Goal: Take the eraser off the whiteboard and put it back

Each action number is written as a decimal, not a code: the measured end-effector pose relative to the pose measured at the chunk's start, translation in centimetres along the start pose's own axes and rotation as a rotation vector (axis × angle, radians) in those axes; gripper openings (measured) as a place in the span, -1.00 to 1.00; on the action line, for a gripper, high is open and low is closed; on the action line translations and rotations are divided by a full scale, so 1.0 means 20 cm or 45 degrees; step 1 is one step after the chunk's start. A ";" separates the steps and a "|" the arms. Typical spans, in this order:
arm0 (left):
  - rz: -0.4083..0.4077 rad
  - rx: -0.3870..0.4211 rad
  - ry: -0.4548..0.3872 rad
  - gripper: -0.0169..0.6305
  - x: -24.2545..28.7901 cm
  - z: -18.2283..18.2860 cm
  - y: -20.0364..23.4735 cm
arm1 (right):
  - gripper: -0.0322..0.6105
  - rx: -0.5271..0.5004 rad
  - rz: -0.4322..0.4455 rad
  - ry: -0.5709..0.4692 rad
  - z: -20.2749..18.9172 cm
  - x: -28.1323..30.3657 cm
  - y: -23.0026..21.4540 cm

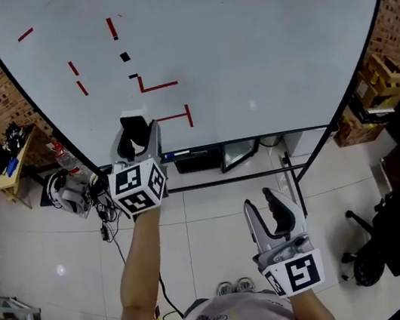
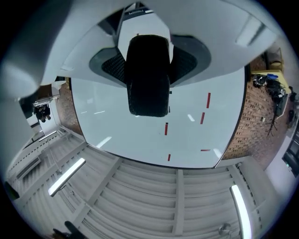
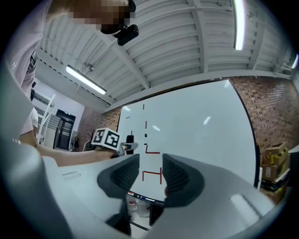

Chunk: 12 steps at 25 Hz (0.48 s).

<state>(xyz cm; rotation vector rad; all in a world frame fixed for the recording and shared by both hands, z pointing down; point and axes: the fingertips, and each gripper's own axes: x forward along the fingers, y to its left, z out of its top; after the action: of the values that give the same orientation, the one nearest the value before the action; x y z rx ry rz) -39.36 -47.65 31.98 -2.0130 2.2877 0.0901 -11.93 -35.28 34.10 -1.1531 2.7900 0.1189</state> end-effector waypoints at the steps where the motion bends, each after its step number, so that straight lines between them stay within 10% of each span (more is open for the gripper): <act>1: 0.005 0.002 0.001 -0.11 0.09 0.00 0.02 | -0.45 0.000 0.012 0.005 -0.01 0.01 0.01; 12: 0.075 0.088 0.144 -0.11 0.79 -0.05 0.16 | -0.45 0.031 0.060 0.063 -0.10 -0.04 0.08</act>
<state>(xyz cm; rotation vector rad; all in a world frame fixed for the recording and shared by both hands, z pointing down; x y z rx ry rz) -44.63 -63.00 31.17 -1.9650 2.3823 -0.0994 -12.72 -33.88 36.19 -1.0998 2.8546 0.0611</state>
